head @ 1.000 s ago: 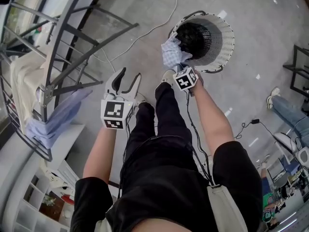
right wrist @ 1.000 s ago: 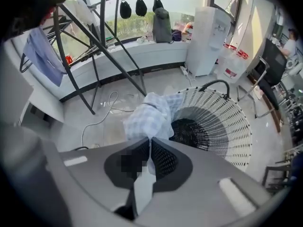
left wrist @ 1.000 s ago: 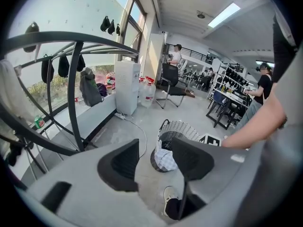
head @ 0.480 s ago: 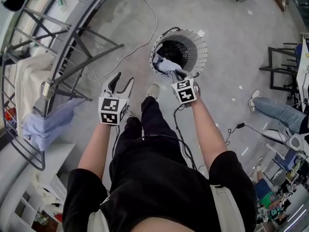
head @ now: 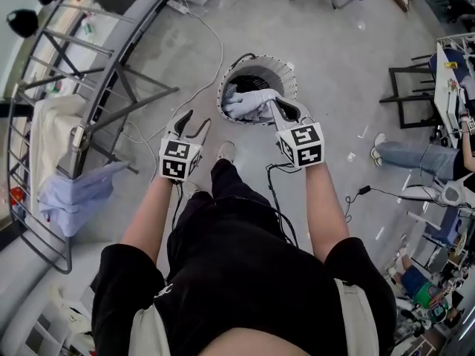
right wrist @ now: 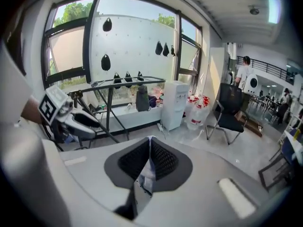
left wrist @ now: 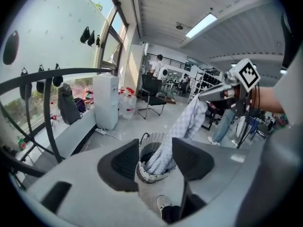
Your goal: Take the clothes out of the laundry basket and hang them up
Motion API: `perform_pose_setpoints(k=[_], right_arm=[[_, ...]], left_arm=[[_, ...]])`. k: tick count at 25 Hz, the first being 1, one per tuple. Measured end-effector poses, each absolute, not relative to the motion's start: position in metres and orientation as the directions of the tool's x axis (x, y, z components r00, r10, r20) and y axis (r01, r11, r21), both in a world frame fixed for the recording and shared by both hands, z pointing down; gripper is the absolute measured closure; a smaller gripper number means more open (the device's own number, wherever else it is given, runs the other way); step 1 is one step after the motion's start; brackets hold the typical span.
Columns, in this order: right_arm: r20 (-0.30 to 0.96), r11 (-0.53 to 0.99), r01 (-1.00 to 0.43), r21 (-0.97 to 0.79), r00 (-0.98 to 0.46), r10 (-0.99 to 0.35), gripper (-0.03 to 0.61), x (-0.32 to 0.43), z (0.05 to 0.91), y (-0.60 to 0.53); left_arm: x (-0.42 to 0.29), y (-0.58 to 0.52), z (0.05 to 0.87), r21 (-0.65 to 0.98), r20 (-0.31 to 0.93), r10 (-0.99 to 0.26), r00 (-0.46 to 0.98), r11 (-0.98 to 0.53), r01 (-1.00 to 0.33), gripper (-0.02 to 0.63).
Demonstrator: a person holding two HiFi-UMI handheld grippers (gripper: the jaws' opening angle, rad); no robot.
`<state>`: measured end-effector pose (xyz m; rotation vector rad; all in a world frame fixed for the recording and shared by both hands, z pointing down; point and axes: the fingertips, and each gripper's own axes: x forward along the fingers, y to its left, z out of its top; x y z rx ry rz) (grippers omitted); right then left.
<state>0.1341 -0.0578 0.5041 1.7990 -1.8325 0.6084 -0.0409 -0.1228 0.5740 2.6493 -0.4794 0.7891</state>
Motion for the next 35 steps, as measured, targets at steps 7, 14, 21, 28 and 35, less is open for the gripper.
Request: perform_pose_setpoints(k=[7, 14, 21, 28, 35], right_arm=[[0.498, -0.011, -1.0, 0.019, 0.019, -0.867, 0.554, 0.147, 0.414, -0.04], [0.422, -0.041, -0.999, 0.019, 0.045, -0.905, 0.554, 0.169, 0.359, -0.021], [0.422, -0.046, -0.997, 0.059, 0.067, -0.904, 0.554, 0.191, 0.338, -0.009], [0.442, -0.1, -0.994, 0.052, 0.113, -0.89, 0.554, 0.209, 0.347, 0.001], [0.432, -0.198, -0.98, 0.025, 0.19, -0.882, 0.554, 0.242, 0.355, 0.017]], left_arm=[[0.016, -0.089, 0.608, 0.215, 0.608, -0.048, 0.793, -0.951, -0.222, 0.388], [0.077, -0.045, 0.677, 0.23, 0.685, 0.159, 0.711, -0.973, -0.003, 0.379], [0.123, -0.012, 0.74, 0.292, 0.733, 0.257, 0.629, -0.955, 0.05, 0.377], [0.162, -0.02, 0.749, 0.262, 0.711, 0.234, 0.663, -0.963, 0.058, 0.594], [0.141, -0.069, 0.715, 0.276, 0.7, 0.18, 0.691, -0.961, -0.029, 0.597]])
